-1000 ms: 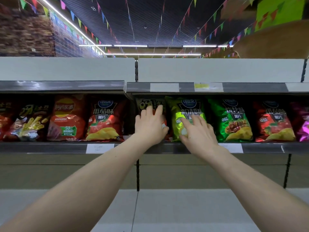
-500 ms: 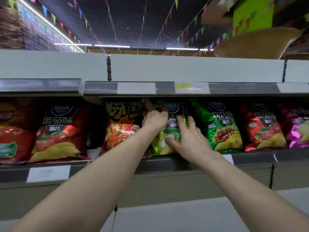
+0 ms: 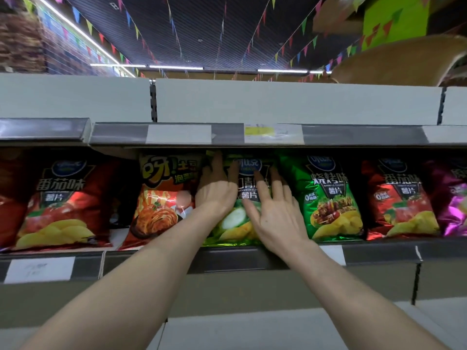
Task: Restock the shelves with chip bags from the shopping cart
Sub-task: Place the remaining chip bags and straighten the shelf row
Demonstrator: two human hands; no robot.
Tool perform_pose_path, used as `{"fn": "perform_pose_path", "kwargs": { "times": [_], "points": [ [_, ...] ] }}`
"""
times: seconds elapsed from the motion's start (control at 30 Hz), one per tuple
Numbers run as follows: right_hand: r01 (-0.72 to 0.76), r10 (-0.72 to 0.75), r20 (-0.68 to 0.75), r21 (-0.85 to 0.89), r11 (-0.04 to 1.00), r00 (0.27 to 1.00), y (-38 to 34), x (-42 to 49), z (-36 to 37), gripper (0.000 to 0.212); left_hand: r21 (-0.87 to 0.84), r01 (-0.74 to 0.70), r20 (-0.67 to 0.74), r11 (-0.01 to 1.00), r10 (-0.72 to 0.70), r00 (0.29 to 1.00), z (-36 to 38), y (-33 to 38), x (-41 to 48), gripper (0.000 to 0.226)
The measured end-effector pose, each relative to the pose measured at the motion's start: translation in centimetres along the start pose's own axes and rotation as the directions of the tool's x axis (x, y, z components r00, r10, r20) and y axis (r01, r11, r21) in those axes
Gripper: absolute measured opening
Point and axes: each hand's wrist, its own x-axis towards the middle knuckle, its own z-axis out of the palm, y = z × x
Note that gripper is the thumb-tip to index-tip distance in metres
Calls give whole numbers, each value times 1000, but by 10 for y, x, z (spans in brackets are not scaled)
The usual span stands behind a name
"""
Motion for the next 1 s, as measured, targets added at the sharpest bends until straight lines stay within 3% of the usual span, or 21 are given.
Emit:
{"fn": "perform_pose_path", "kwargs": {
  "times": [0.1, 0.23, 0.33, 0.43, 0.57, 0.63, 0.73, 0.87, 0.93, 1.0],
  "points": [
    [-19, 17, -72, -20, 1000, 997, 0, -2, 5, 62, 230, -33, 23, 973, 29, 999, -12, 4, -1, 57],
    [55, -55, -207, -7, 998, 977, -19, 6, -5, 47, 454, -181, -87, 872, 246, 965, -40, -10, -13, 51],
    [214, -204, -212, 27, 976, 956, -47, 11, -8, 44, 443, -112, -260, 890, 247, 933, -63, -37, -13, 44],
    [334, -328, -67, 122, 935, 942, -78, 16, -6, 53, 386, 47, -320, 921, 85, 944, -82, -67, -12, 46],
    [377, -386, 36, 150, 914, 922, -106, 18, 7, 56, 130, 191, -242, 973, -156, 958, -88, -91, -14, 69],
    [298, -312, 99, 137, 945, 945, -110, 17, 17, 57, 43, 214, -165, 976, -204, 965, -85, -95, -12, 68],
    [178, -200, 143, 151, 972, 969, -114, 15, 28, 58, 12, 155, -132, 988, -152, 979, -81, -98, -9, 64],
    [137, -166, 159, 177, 975, 973, -125, 11, 37, 60, 20, 140, -109, 990, -137, 985, -81, -103, -8, 61],
    [156, -176, 134, 151, 976, 975, -125, 11, 32, 59, 149, 111, -137, 983, -91, 986, -85, -98, -9, 60],
    [214, -219, 45, 95, 972, 975, -117, 14, 21, 52, 302, -17, -221, 953, 88, 971, -89, -87, -11, 55]
  ]
}}
